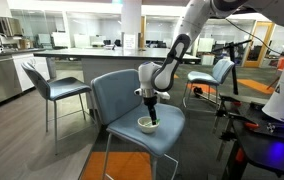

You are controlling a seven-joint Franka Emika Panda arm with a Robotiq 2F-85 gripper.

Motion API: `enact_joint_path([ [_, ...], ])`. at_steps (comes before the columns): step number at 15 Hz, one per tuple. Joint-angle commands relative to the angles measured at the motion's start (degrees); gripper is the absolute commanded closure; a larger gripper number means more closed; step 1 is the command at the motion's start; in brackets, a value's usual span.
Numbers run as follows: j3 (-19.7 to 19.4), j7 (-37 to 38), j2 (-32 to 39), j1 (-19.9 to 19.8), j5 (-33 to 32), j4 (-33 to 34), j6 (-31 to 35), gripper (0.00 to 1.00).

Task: Remove the marker from the bowl and put it on the chair

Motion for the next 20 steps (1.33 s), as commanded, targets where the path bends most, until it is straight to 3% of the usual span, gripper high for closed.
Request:
enact_joint_path([
  [1, 0.09, -1.48, 2.13, -0.65, -1.29, 4.43, -4.29, 0.0],
  [6, 0.31, -2.45, 5.74, -0.9, -1.31, 8.26, -7.11, 0.0],
  [8, 0.03, -2.33, 6.97, -0.44, -1.85, 9.45, -7.59, 0.05],
  [10, 0.05, -2.43, 7.86, -0.27, -2.48, 10.61, -7.92, 0.29],
  [20, -0.75, -1.28, 7.41, 0.86, -3.6, 11.44, -8.16, 1.0],
])
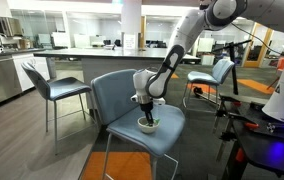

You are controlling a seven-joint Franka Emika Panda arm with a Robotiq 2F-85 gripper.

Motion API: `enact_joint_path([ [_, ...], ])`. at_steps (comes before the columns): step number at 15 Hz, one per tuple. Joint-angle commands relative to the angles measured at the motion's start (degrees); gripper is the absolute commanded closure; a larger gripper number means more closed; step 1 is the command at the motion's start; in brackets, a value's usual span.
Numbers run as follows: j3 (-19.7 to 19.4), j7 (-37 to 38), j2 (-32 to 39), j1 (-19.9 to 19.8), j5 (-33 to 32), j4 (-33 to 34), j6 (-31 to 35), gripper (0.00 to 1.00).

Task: Remove the marker from the bowl and put it on the chair

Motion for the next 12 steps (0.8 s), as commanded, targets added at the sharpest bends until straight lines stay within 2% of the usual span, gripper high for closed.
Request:
enact_joint_path([
  [1, -0.85, 0.15, -1.97, 0.82, -1.48, -0.65, -2.13, 0.96],
  [5, -2.24, 2.01, -6.76, 1.27, -2.62, -5.15, -0.48, 0.95],
  [9, -4.14, 4.23, -15.16, 0.43, -2.32, -14.45, 1.06, 0.95],
  [12, -5.87, 7.62, -19.84, -0.89, -1.42, -20.67, 5.53, 0.95],
])
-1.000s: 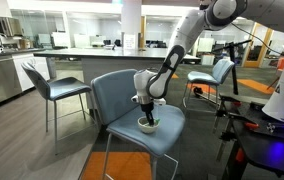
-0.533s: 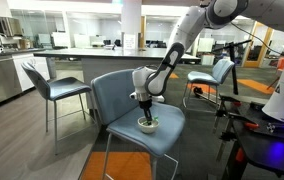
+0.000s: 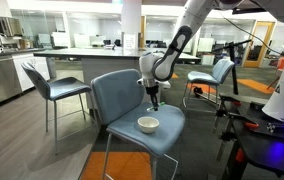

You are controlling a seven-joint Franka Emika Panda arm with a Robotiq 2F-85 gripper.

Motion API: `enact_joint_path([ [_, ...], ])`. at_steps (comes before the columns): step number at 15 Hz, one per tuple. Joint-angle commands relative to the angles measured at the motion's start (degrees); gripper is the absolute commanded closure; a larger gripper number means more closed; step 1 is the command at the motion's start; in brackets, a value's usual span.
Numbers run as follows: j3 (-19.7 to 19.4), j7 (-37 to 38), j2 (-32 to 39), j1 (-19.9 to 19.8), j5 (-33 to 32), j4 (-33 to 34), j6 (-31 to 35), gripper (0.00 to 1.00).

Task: Remove the marker from the bowl and put it on the chair

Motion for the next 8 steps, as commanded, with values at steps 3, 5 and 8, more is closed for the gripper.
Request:
enact_joint_path([
  [3, -1.65, 3.97, -6.19, -2.23, 0.28, -8.49, 6.59, 0.95],
  [5, -1.67, 2.72, -5.65, -3.67, 0.32, -7.13, 6.19, 0.95],
  [8, -1.67, 0.85, -4.9, -5.32, -0.18, -4.9, 5.04, 0.95],
])
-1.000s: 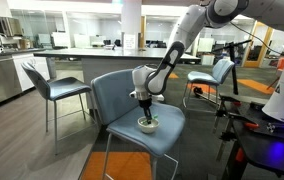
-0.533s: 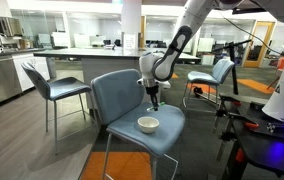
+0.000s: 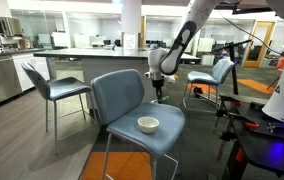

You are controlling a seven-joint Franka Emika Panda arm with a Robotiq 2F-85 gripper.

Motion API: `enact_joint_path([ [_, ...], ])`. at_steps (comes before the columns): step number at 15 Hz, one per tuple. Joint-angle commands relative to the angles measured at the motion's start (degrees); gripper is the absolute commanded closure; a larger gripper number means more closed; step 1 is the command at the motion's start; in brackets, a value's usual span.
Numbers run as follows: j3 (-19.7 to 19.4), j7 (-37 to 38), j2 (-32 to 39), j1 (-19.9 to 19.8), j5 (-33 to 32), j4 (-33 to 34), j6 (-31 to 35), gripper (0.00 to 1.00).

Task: Remove the marker from the bowl and put it on the chair

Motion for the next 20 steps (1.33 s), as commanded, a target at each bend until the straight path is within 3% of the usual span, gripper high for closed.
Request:
enact_joint_path([
  [1, 0.56, -1.96, 0.37, -1.68, -0.36, 1.94, -0.22, 0.95],
  [3, 0.67, -2.92, 1.16, -2.19, -0.4, 3.88, -0.94, 0.95],
  [4, 0.28, -2.32, 1.46, -1.8, -0.61, 4.54, -0.86, 0.66],
  [5, 0.37, -2.62, 1.48, -1.76, -0.87, 4.6, -0.28, 0.54],
  [8, -0.49, -1.52, 0.53, -0.57, -1.96, 2.81, 1.53, 0.34],
  [12, -1.58, 1.31, -5.19, 1.44, -3.08, -4.97, 3.7, 0.03],
  [20, 1.98, 1.53, -25.16, 2.63, -1.14, -23.18, 3.27, 0.0],
])
